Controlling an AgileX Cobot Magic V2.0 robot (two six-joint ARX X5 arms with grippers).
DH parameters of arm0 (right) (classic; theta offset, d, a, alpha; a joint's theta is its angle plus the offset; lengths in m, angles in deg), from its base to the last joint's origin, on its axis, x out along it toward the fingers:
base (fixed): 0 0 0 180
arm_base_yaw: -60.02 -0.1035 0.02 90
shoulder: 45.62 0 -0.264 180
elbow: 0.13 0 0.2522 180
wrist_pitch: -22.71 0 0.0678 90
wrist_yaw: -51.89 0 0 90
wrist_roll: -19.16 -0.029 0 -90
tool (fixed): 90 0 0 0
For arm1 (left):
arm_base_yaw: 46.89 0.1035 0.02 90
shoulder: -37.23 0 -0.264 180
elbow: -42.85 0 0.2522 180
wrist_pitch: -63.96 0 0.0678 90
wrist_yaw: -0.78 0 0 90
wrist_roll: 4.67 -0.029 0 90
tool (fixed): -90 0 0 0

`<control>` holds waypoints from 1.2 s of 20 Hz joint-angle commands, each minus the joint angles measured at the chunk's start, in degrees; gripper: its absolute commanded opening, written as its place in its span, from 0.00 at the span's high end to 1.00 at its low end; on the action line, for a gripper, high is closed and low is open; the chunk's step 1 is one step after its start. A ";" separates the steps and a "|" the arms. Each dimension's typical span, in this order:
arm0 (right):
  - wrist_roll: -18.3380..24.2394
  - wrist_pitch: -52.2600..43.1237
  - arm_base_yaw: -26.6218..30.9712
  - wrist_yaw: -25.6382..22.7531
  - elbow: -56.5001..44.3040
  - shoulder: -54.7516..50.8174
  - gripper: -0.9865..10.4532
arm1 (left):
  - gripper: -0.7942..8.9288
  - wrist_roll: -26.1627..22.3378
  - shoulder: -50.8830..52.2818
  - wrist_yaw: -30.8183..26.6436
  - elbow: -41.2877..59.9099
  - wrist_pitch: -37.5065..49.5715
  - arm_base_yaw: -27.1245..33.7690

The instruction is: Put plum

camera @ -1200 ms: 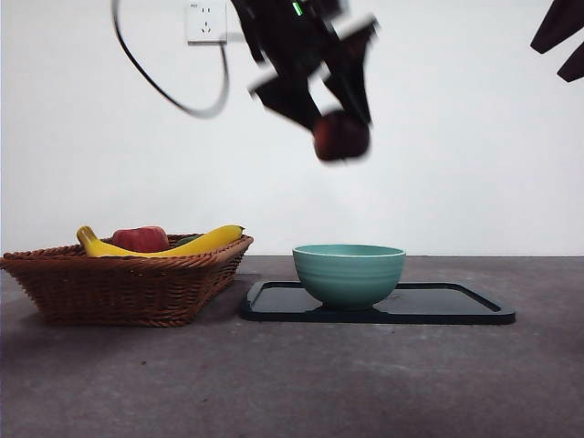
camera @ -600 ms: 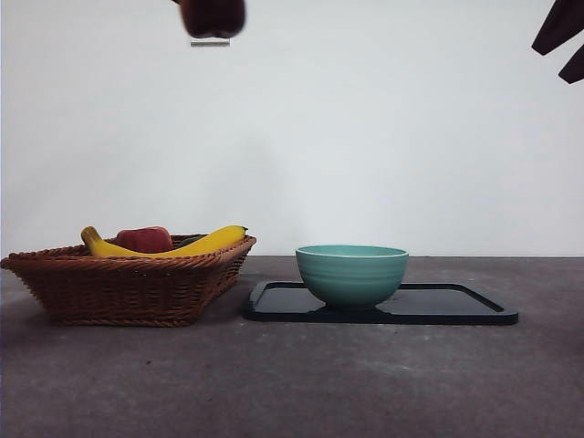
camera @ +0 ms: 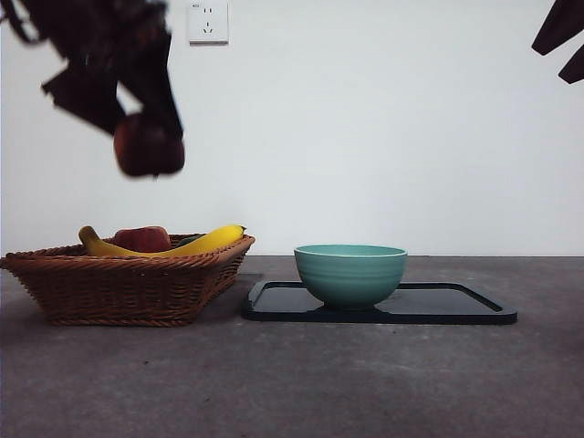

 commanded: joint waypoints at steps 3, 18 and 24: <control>0.09 -0.35 -0.31 0.09 0.35 0.26 0.75 | 0.71 -2.01 -0.61 -2.49 8.90 12.22 0.22; 0.07 -0.39 -0.31 0.07 0.35 0.28 0.75 | 0.73 -3.48 -9.27 -5.01 15.91 24.70 0.26; 0.09 -0.39 -0.31 0.07 0.35 0.28 0.75 | 0.54 -2.71 -9.94 -5.01 15.89 24.76 0.11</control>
